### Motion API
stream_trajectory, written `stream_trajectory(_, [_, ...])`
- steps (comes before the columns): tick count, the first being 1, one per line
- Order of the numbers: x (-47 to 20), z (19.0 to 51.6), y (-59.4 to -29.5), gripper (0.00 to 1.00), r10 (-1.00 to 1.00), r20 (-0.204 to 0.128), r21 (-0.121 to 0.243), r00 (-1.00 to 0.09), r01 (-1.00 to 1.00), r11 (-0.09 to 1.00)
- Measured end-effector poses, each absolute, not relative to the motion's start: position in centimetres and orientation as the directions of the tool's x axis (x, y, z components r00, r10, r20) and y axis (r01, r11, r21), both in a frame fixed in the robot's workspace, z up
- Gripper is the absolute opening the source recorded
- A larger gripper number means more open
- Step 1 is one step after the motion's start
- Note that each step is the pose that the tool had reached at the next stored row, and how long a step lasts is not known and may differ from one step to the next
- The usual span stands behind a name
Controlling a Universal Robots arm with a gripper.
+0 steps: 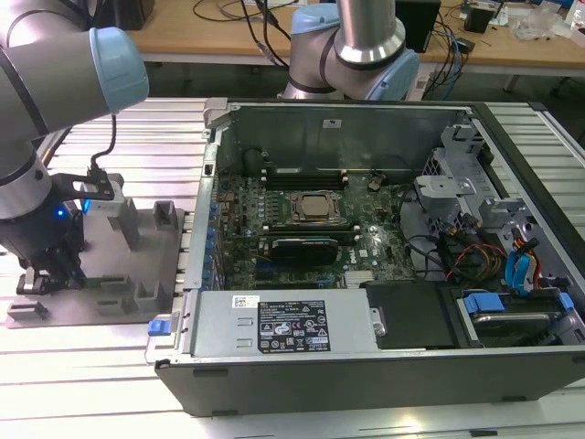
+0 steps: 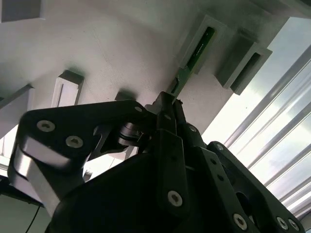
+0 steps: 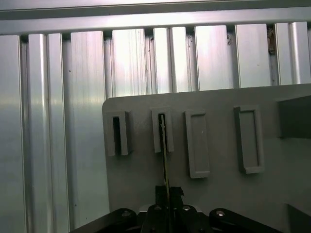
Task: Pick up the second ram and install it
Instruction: 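Pick up the second ram and move it above second insertion slot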
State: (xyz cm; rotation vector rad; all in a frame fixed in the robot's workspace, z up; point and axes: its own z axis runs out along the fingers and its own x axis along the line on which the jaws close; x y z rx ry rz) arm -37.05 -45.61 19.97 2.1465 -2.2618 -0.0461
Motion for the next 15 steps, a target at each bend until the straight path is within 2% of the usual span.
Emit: stream_trajectory(15, [-37.05, 19.89, -45.61, 0.11, -0.999, -0.004, 0.037, -0.052, -0.998, 0.052])
